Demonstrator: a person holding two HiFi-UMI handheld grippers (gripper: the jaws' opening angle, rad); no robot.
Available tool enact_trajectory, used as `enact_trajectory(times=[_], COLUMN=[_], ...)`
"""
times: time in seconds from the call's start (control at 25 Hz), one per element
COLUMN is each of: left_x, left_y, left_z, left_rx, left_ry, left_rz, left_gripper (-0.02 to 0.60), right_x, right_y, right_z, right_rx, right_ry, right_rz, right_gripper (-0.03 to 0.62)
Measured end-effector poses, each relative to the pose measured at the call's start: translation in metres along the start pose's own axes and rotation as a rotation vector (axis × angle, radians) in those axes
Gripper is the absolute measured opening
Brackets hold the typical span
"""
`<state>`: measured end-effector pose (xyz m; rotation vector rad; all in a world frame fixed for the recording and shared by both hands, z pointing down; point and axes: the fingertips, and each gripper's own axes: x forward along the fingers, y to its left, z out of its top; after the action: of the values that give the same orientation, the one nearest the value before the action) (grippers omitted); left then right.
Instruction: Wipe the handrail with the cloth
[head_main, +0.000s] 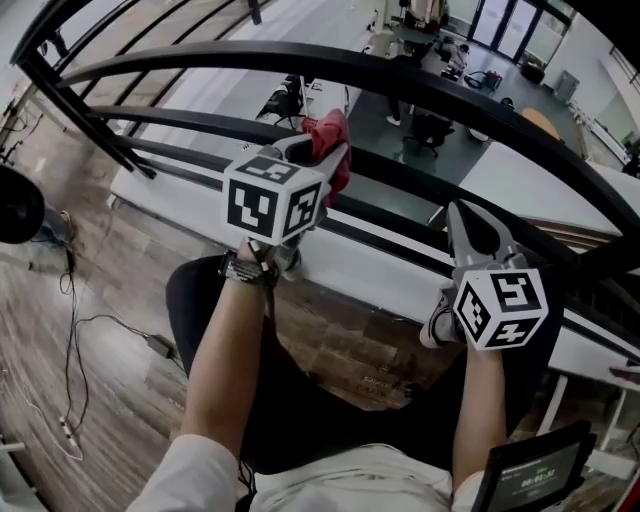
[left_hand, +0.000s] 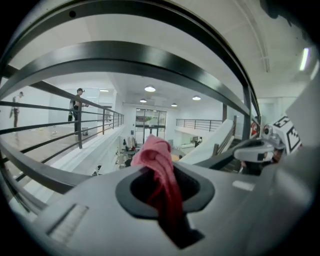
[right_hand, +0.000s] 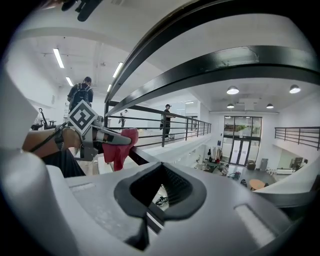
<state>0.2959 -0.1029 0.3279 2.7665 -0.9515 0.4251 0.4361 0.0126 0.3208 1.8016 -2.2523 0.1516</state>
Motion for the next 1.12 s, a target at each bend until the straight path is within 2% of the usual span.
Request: enact_trajectory(times=[0.24,0.48,0.64,0.92,1.12], left_x=[-0.017,-0.034,-0.045,-0.069,-0.080], left_y=[0.042,0.079,0.099,0.137,0.156], left_z=[0.000,-0.005,-0.006,-0.016,-0.034], left_rx=[0.048,0.087,0.040,0.049,-0.045], left_ry=[-0.026,-0.090,-0.143,-0.176,-0.188], left_rz=[0.137,0.270,0.327,0.492,0.540], left_gripper=[0.065,0.066,0.066,0.066,0.066], right_x=[0.008,0.013,0.016,0.018,0.020], right_y=[0.012,0.019,0.022,0.026,0.025], right_z=[0.007,0.005,0.003,-0.001,-0.004], right_rx=[-0.002,-0.013,-0.031,-0.046,-0.052], right_ry=[-0.004,0.010,0.022,0.042,0.046], right_rz=[0.021,0.032,0.034,0.023,0.029], right_gripper=[0.002,0.002,0.002,0.002,0.002])
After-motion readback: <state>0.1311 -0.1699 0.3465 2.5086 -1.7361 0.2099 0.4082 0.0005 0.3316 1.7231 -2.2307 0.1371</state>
